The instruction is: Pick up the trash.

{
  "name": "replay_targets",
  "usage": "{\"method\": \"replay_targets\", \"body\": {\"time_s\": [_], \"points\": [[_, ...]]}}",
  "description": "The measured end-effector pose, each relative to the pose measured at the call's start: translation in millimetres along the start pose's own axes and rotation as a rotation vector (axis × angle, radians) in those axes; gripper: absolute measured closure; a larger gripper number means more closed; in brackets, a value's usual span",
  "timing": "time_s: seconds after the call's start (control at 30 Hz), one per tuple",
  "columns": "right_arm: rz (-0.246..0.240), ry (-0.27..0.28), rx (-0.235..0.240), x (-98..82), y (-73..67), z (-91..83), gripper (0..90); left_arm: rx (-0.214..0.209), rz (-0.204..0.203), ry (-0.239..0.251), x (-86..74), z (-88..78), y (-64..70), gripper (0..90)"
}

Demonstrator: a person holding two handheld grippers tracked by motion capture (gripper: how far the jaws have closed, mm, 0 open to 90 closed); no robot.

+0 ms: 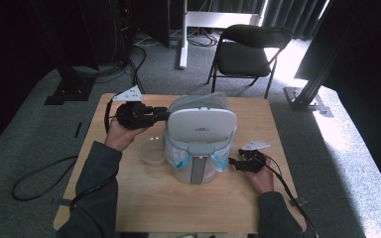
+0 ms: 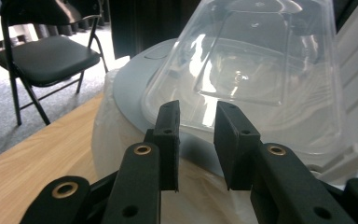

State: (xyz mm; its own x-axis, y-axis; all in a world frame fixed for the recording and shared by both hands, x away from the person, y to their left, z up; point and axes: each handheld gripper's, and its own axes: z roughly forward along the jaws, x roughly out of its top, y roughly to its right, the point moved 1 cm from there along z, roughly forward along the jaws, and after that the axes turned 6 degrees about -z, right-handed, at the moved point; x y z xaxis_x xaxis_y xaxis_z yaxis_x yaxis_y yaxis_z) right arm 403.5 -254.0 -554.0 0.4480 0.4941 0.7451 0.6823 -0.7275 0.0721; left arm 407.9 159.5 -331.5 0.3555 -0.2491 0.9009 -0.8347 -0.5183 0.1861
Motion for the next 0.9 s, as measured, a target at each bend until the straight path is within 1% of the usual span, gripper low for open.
{"method": "replay_targets", "body": {"time_s": [0.1, 0.17, 0.3, 0.37, 0.43, 0.5, 0.57, 0.6, 0.73, 0.83, 0.9], "points": [[0.0, 0.0, 0.0, 0.0, 0.0, 0.0, 36.8, 0.038, -0.011, -0.005, 0.3, 2.3, -3.2, 73.4], [0.0, 0.0, 0.0, 0.0, 0.0, 0.0, 36.8, 0.071, -0.004, -0.034, 0.2, 5.5, -3.5, 75.6], [0.0, 0.0, 0.0, 0.0, 0.0, 0.0, 36.7, 0.105, -0.007, -0.054, 1.8, 8.7, -4.7, 79.1], [0.0, 0.0, 0.0, 0.0, 0.0, 0.0, 36.7, 0.109, -0.003, -0.059, 2.3, 9.3, -4.5, 80.3], [0.0, 0.0, 0.0, 0.0, 0.0, 0.0, 36.7, 0.117, 0.017, -0.081, 1.9, 9.1, -3.4, 81.8], [-0.001, 0.0, 0.0, 0.0, 0.0, 0.0, 36.7, 0.123, 0.054, -0.103, 0.2, 8.7, -0.6, 83.7], [0.0, 0.0, 0.001, 0.0, -0.1, 0.0, 36.7, 0.101, 0.079, -0.109, -1.4, 5.8, 1.5, 83.8], [0.0, 0.001, 0.0, 0.0, -0.1, 0.1, 36.6, 0.088, 0.084, -0.105, -1.9, 4.2, 2.3, 83.8], [-0.001, 0.0, 0.0, 0.0, -0.1, 0.1, 36.6, 0.024, 0.106, -0.077, -2.0, -1.8, 7.8, 81.7], [-0.001, 0.0, 0.0, 0.0, -0.1, 0.1, 36.6, -0.01, 0.14, -0.076, -2.1, -5.0, 16.3, 80.7], [-0.001, 0.0, 0.0, 0.0, -0.1, 0.0, 36.6, -0.018, 0.161, -0.082, -2.7, -6.7, 21.6, 80.7]]}}
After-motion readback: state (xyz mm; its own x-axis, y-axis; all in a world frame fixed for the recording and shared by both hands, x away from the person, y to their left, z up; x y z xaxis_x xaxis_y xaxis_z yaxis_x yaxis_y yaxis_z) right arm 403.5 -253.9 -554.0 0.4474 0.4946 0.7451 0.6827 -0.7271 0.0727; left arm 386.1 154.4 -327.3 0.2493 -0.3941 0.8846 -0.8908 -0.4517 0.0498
